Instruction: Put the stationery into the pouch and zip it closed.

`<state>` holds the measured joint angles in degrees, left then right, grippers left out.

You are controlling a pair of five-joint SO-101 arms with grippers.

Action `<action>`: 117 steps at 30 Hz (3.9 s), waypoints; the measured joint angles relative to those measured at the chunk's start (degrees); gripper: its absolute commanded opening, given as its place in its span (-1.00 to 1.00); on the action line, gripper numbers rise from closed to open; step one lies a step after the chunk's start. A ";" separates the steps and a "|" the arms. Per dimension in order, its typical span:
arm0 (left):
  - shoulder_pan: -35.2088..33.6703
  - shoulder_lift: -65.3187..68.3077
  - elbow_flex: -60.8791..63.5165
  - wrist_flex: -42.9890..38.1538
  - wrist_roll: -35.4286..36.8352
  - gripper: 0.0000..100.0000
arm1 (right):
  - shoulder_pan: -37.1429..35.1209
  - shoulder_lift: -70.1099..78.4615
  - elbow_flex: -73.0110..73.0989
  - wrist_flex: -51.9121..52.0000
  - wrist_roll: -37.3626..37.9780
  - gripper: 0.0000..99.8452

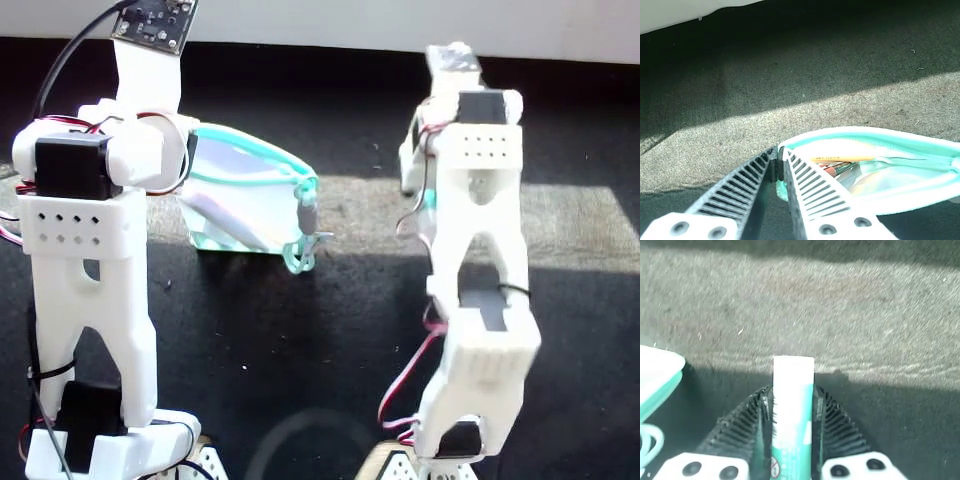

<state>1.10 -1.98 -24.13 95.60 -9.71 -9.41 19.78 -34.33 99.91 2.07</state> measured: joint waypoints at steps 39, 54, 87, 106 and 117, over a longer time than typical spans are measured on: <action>0.00 0.00 0.00 0.00 0.00 -0.98 | -3.25 -24.88 61.80 -27.16 -0.26 -0.67; 0.00 0.00 0.00 0.00 0.00 -0.98 | -3.16 -14.42 53.98 -24.79 -0.26 -0.67; 0.00 0.00 0.00 0.00 0.00 -0.98 | -3.34 -12.48 53.10 -27.08 -2.99 -0.99; 0.00 0.00 0.00 0.00 0.00 -0.98 | -24.09 -65.76 38.95 -42.55 -2.99 -0.99; 0.00 0.00 0.00 0.00 0.00 -0.98 | -32.26 -56.35 38.86 -55.82 -2.99 -0.99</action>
<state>1.10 -1.98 -24.13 95.60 -9.71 -41.67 -36.57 4.53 44.09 -0.92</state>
